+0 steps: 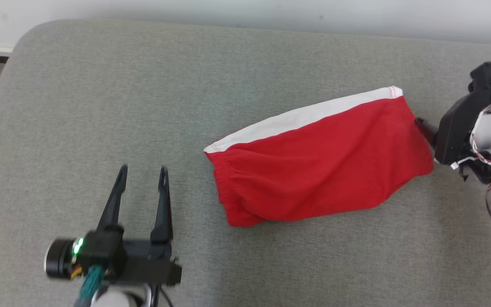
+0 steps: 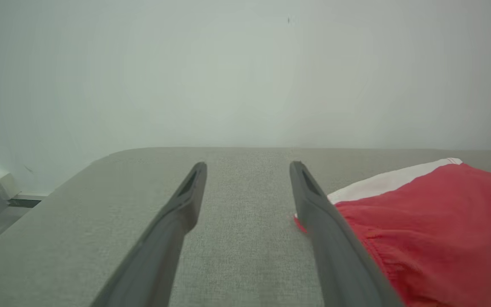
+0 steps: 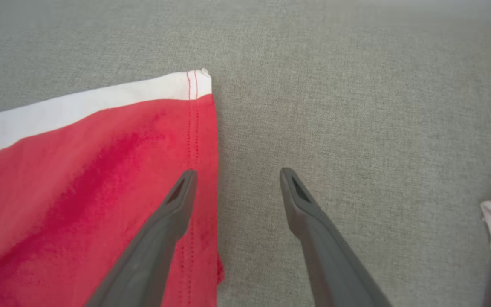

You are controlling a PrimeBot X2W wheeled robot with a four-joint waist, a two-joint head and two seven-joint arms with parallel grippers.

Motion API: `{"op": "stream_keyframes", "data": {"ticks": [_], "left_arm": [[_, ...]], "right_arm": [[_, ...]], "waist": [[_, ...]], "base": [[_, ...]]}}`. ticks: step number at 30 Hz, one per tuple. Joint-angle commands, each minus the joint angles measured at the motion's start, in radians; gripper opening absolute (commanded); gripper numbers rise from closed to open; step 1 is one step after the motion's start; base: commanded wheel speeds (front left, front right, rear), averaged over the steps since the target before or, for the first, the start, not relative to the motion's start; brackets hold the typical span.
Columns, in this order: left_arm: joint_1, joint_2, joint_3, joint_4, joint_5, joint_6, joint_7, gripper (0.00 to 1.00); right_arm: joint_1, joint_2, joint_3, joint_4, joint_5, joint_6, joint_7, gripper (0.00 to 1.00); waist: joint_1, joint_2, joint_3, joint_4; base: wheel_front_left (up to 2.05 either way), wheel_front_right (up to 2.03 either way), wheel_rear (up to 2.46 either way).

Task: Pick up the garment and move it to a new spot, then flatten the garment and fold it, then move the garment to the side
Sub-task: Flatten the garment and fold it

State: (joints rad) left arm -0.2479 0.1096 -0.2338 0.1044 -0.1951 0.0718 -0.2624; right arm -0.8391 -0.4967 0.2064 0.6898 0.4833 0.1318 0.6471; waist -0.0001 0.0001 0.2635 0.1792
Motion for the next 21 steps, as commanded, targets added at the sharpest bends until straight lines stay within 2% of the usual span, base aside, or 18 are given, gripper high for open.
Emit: {"op": "stream_keyframes", "data": {"ticks": [1, 8, 16, 17, 18, 20, 21], "left_arm": [[0.039, -0.004, 0.011, -0.014, 0.003, 0.006, -0.002, 1.0], [0.142, -0.031, 0.045, -0.037, 0.007, -0.01, -0.002, 1.0], [0.153, -0.05, 0.043, -0.021, 0.013, -0.032, -0.002, 1.0], [0.151, -0.052, 0.042, -0.017, 0.012, -0.035, -0.002, 1.0], [0.149, -0.053, 0.043, -0.014, 0.013, -0.034, -0.002, 1.0], [0.146, -0.054, 0.043, -0.008, 0.013, -0.039, -0.002, 1.0], [0.146, -0.054, 0.045, -0.005, 0.013, -0.04, -0.002, 1.0]], "right_arm": [[0.019, 0.014, -0.013, -0.013, -0.014, -0.003, 0.013, 1.0], [0.086, 0.052, -0.08, -0.045, -0.095, -0.003, 0.104, 1.0], [0.164, 0.11, -0.136, -0.104, -0.188, -0.003, 0.168, 1.0], [0.171, 0.113, -0.139, -0.113, -0.195, -0.003, 0.167, 0.51], [0.18, 0.114, -0.142, -0.121, -0.201, -0.003, 0.167, 0.25], [0.195, 0.107, -0.151, -0.139, -0.214, -0.003, 0.155, 0.0], [0.202, 0.099, -0.163, -0.15, -0.225, -0.003, 0.142, 0.0]], "waist": [[0.0001, -0.0001, -0.001, 0.014], [0.0001, -0.0001, 0.009, 0.048], [0.0001, -0.0001, 0.012, 0.061], [0.0001, -0.0001, 0.012, 0.06], [0.0001, -0.0001, 0.011, 0.059], [0.0001, -0.0001, 0.007, 0.054], [0.0001, -0.0001, 0.004, 0.05]], "base": [[0.0, 0.0, 0.0], [0.0, 0.0, 0.0], [0.0, 0.0, 0.0], [0.0, 0.0, 0.0], [0.0, 0.0, 0.0], [0.0, 0.0, 0.0], [0.0, 0.0, 0.0]]}}
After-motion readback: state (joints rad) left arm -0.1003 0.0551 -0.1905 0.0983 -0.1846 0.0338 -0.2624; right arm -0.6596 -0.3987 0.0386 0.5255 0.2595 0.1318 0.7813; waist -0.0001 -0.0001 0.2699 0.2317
